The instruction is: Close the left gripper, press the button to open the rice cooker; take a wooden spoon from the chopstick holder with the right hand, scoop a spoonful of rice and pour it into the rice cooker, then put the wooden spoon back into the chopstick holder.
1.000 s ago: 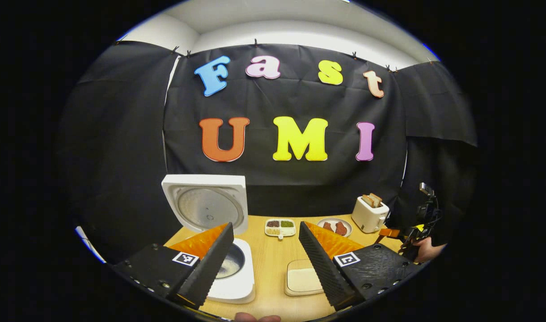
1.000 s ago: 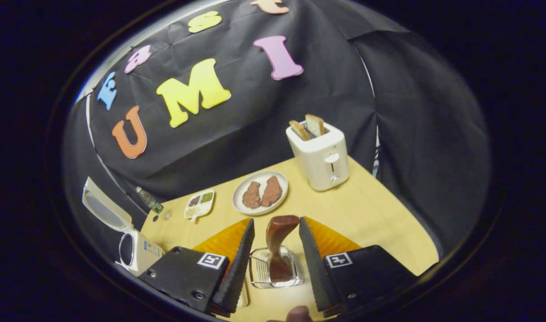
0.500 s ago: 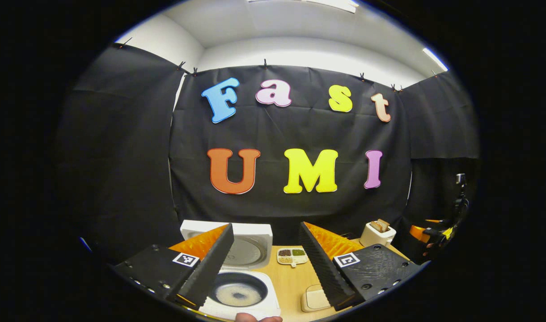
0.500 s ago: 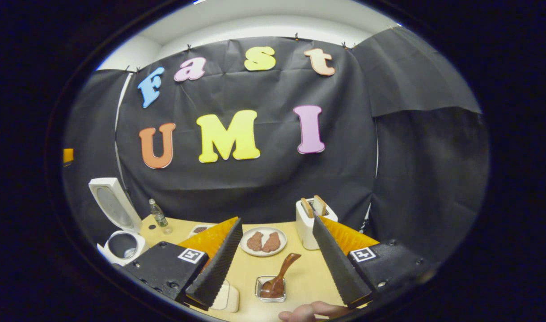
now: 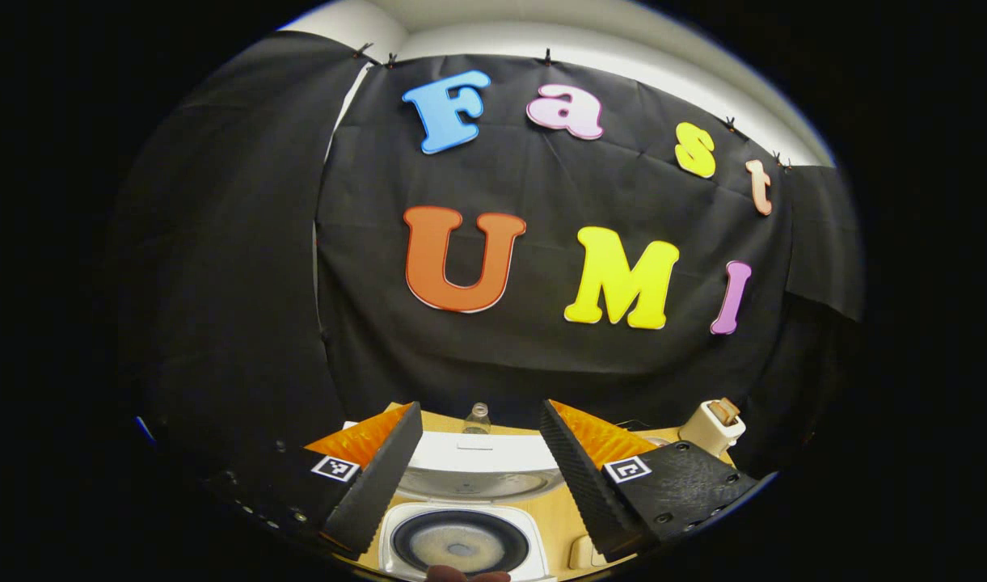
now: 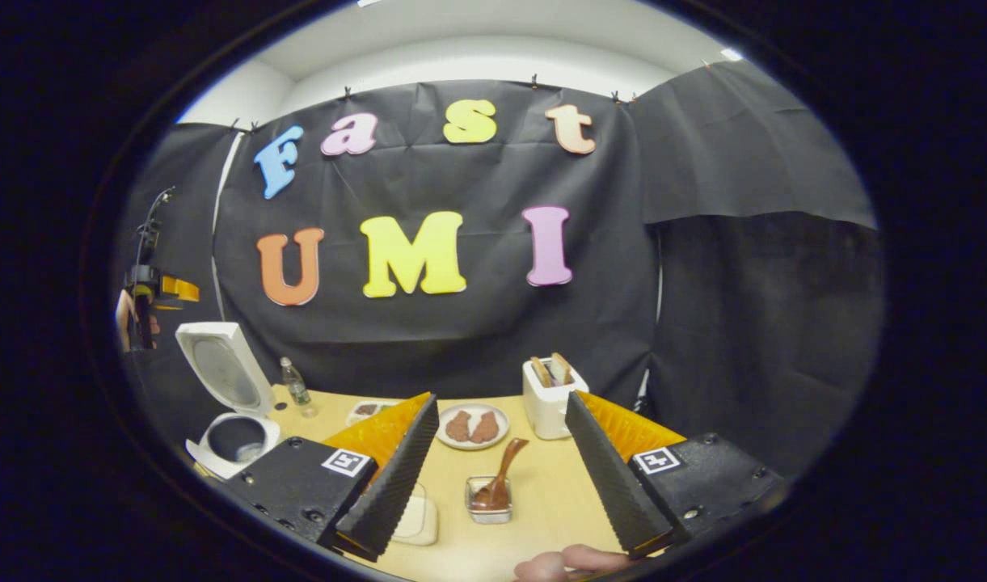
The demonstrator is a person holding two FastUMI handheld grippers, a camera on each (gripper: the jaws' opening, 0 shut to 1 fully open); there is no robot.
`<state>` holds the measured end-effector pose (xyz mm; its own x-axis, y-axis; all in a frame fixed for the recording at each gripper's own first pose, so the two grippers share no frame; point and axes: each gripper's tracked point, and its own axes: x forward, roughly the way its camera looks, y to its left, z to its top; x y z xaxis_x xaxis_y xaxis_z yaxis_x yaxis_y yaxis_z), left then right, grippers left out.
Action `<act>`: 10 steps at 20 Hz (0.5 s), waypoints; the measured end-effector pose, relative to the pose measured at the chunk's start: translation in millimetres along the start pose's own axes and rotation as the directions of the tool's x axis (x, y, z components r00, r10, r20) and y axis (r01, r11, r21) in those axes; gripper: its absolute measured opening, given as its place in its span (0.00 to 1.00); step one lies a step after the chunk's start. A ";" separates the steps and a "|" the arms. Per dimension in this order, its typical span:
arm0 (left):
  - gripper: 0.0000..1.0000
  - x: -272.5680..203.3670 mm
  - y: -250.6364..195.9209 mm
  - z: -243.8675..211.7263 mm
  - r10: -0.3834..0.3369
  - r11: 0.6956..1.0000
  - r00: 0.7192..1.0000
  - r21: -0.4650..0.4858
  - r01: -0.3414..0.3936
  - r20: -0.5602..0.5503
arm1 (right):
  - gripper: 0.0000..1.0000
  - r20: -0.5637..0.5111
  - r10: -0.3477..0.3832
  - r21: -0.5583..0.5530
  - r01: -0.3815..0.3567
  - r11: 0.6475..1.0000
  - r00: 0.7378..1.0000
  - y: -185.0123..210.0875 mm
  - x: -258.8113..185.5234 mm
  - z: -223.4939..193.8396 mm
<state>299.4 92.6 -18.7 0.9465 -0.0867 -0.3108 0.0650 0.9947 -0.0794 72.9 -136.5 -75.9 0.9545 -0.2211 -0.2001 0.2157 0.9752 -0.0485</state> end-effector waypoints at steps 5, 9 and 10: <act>0.95 46.1 9.5 -19.9 -0.025 0.998 0.991 -0.062 0.017 -0.133 | 0.96 -0.112 -0.141 0.024 0.144 0.989 0.984 -48.7 -19.6 -43.4; 0.96 48.7 9.2 -34.8 -0.001 0.999 0.985 0.048 0.010 -0.172 | 0.96 -0.172 -0.169 0.095 0.187 0.978 0.971 -55.7 -17.3 -59.9; 0.97 43.1 6.2 -39.3 -0.001 0.996 0.983 0.085 0.017 -0.181 | 1.00 -0.169 -0.154 0.095 0.172 0.981 0.974 -50.6 -16.3 -57.9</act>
<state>328.3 92.8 -69.8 0.8736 -0.0962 -0.4771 0.1074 0.9942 -0.0038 34.5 -182.4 -126.8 0.8612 -0.3660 -0.3527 0.3948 0.9187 0.0108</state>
